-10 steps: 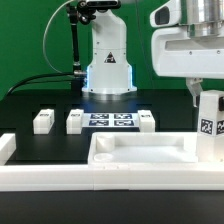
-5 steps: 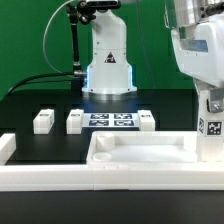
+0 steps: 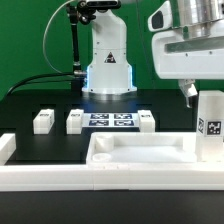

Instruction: Assemble desk

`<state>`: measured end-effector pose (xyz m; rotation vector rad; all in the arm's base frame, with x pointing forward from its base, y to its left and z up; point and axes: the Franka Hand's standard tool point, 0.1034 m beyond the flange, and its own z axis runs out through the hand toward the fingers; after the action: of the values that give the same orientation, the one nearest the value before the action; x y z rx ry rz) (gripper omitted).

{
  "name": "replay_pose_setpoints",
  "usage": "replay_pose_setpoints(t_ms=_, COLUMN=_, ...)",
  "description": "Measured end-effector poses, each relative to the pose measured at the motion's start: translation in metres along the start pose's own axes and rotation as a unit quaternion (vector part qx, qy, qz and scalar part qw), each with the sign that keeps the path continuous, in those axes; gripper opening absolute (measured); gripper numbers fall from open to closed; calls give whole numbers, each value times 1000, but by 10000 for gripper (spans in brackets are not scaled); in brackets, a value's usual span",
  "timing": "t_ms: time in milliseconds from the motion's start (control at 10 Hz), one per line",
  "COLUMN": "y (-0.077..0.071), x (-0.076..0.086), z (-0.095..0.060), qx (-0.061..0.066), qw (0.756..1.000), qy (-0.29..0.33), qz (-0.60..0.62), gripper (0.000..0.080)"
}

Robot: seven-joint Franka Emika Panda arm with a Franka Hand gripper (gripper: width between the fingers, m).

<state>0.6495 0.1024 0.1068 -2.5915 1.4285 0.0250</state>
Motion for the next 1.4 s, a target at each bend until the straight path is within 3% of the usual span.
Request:
replay_pose_setpoints(t_ms=300, y=0, x=0, z=0, qx=-4, qw=992, qy=4, qz=-123, gripper=647)
replay_pose_setpoints(t_ms=500, y=-3, x=-5, z=0, qx=-21, qw=945, qy=17, qz=-325, gripper=649)
replay_pose_setpoints(t_ms=600, y=-8, x=-7, z=-2, qx=-22, qw=919, qy=19, qz=-393, gripper=649)
replay_pose_setpoints(t_ms=800, y=-7, x=-5, z=-1, qx=-22, qw=926, qy=19, qz=-376, gripper=649)
replay_pose_setpoints(t_ms=1000, y=-7, x=-5, z=-1, qx=-22, qw=934, qy=19, qz=-357, gripper=390)
replay_pose_setpoints(t_ms=1100, y=-5, x=-2, z=-2, qx=-22, qw=946, qy=22, qz=-324, gripper=390)
replay_pose_setpoints(t_ms=1200, y=-4, x=1, z=-2, qx=-23, qw=956, qy=24, qz=-290, gripper=317)
replay_pose_setpoints(t_ms=1400, y=-1, x=8, z=-3, qx=-21, qw=974, qy=33, qz=-222, gripper=318)
